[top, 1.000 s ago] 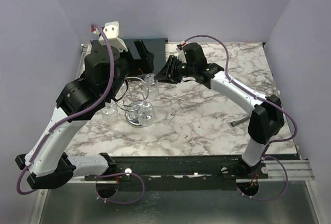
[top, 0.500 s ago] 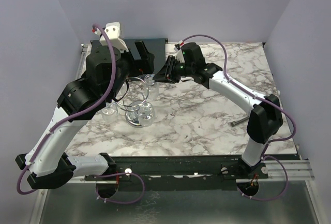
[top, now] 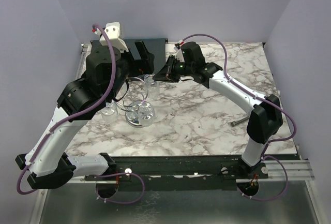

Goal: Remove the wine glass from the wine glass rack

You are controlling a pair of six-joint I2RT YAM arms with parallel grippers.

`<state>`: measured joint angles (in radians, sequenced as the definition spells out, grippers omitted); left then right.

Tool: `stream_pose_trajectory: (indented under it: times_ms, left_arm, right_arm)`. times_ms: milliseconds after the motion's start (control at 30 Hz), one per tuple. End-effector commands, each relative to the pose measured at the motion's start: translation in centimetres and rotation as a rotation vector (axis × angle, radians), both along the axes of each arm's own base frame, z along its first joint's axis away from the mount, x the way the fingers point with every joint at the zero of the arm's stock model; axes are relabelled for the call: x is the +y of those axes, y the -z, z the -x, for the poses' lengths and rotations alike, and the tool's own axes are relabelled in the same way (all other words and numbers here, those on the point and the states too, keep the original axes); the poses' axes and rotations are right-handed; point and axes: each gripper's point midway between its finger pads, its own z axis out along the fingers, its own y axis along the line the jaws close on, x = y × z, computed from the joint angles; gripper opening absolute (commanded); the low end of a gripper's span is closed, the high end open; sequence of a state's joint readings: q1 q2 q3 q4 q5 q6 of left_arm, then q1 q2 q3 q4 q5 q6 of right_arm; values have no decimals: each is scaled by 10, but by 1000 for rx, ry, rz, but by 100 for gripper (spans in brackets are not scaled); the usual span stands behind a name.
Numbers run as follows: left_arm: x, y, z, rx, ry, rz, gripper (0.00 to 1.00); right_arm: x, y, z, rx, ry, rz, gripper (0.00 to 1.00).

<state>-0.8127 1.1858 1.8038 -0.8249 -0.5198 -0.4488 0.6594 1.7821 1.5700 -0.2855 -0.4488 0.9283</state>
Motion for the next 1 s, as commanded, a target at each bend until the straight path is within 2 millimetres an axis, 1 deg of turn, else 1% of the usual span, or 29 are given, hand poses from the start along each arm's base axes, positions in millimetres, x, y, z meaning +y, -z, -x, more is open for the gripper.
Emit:
stream_pose_trajectory:
  times_ms: [0, 233, 467, 600, 733, 967]
  left_arm:
    - [4, -2, 1, -7, -13, 13, 99]
    - [3, 0, 0, -2, -15, 7, 99]
    - [4, 0, -1, -1, -23, 5, 99]
    - [3, 2, -2, 3, -23, 3, 99]
    - [3, 3, -3, 6, -25, 3, 99]
    - [2, 4, -4, 8, -25, 2, 99]
  right_arm:
    - [-1, -8, -3, -35, 24, 15, 1]
    - [-8, -8, -5, -38, 73, 23, 0]
    - [-16, -18, -7, -62, 117, 14, 1]
    - [-19, -21, -7, -69, 124, 4, 1]
    - [-19, -21, -6, -58, 119, -21, 0]
    - [-21, -32, -3, -77, 123, -68, 1]
